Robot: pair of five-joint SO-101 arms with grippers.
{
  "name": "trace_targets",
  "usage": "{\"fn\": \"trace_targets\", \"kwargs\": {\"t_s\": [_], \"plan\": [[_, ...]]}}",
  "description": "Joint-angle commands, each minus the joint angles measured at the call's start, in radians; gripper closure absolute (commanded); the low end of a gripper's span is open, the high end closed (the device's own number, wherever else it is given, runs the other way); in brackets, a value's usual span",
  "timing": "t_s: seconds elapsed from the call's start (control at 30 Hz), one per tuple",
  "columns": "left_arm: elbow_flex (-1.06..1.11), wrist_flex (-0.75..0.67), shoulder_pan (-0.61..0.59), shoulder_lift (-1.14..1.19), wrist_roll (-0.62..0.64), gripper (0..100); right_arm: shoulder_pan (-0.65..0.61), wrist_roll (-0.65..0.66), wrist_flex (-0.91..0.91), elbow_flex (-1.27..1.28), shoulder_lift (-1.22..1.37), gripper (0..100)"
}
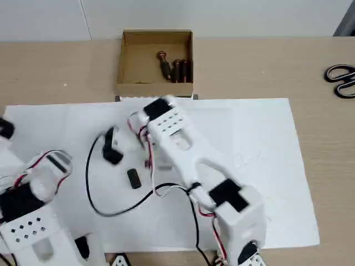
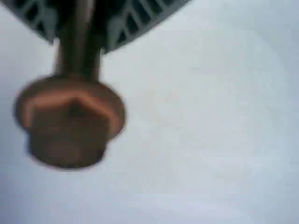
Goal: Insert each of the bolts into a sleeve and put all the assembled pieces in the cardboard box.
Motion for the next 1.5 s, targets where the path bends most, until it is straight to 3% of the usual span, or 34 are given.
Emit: {"fn": "trace_targets", "kwargs": {"t_s": [0.0,0.27,0.4,0.7,0.9,1.47], "plan": [[-0.010,0.000,0.143,0.005,0.000,79,0.038,-0.118,-0.036,-0.052,-0.143,99.5],[0.047,-0.040,0.485,0.060,0.003,79,0.183,-0.468,-0.054,-0.052,-0.300,99.5],[0.053,-0.074,0.511,0.227,0.017,84,0.245,-0.612,-0.015,-0.052,-0.372,99.5],[-0.061,-0.094,0.572,0.601,0.020,87,0.354,-0.615,-0.007,-0.052,-0.536,99.5],[-0.073,-0.080,0.713,0.620,0.115,86,0.361,-0.614,-0.007,0.002,-0.553,99.5],[0.105,-0.319,0.715,0.628,0.115,85,0.358,-0.614,-0.005,0.017,-0.555,99.5]]}}
